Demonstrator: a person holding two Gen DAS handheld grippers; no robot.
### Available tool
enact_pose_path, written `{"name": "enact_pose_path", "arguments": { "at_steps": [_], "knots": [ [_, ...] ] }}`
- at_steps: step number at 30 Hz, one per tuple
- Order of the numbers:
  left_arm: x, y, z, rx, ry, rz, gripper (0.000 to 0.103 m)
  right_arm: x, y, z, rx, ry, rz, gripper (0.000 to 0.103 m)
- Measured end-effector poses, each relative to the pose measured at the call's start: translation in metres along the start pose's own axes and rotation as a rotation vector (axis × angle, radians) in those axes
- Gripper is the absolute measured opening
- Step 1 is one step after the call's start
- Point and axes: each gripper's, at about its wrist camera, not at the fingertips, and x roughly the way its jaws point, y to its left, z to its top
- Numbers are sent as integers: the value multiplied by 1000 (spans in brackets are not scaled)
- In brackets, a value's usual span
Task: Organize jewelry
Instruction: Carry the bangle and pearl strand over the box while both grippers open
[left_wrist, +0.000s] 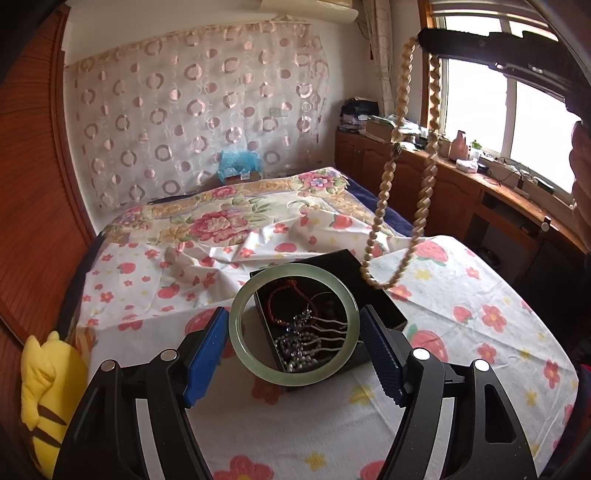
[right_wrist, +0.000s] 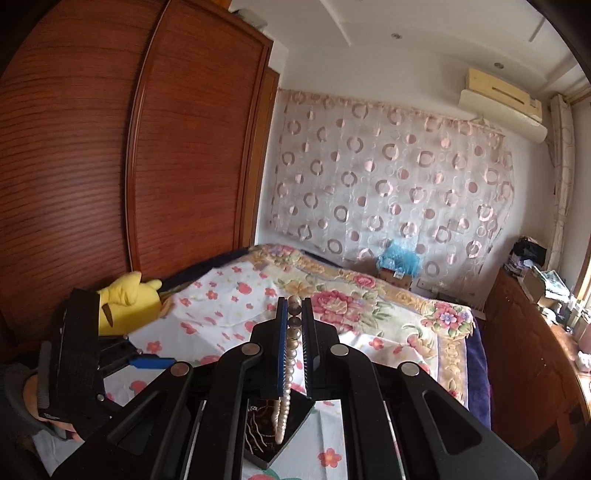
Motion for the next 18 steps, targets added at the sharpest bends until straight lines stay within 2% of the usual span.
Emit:
{"name": "enact_pose_path", "arguments": {
  "at_steps": [11,17,18],
  "knots": [
    [35,3,6,1,48,-5,69,85,-1,-80,86,236,61,9],
    [55,-1,8,8,74,-8,69,91,-1,-102,103,273,69,10],
    [57,-2,8,9,77,-9,69,89,-2,-103,105,273,71,14]
  ]
}}
